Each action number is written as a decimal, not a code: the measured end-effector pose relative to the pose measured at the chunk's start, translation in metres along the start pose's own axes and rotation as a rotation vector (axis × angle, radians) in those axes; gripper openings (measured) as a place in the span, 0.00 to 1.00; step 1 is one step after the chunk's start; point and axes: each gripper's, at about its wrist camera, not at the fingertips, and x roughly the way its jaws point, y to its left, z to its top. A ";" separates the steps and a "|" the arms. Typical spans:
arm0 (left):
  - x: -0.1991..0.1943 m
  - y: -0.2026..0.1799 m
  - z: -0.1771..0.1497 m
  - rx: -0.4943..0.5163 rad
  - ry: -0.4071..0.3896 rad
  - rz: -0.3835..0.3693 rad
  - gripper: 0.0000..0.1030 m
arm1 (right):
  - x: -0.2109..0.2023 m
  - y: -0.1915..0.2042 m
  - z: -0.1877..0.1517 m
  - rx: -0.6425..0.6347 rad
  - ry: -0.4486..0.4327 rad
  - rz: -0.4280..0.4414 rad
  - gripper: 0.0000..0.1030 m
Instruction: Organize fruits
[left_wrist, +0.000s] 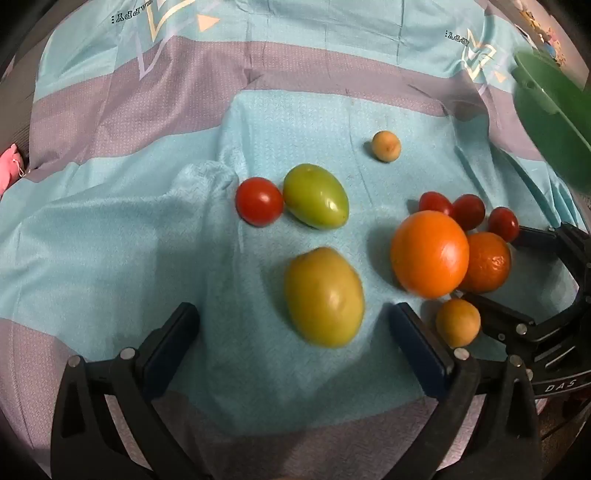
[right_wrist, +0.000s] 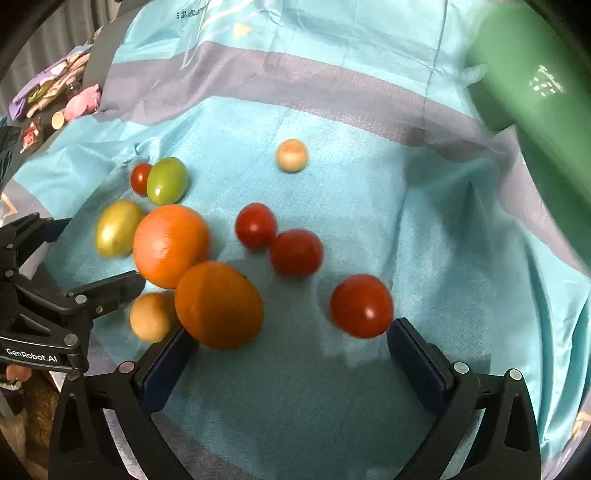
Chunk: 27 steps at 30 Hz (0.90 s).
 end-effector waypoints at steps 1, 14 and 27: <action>0.000 0.000 0.000 0.000 -0.001 0.000 1.00 | 0.000 0.000 0.000 0.001 0.000 0.001 1.00; -0.001 0.003 0.001 0.003 -0.002 0.000 1.00 | 0.000 0.000 0.000 0.001 -0.003 0.002 1.00; -0.002 0.001 -0.001 0.003 -0.004 0.001 1.00 | 0.000 0.000 0.000 0.001 -0.003 0.001 1.00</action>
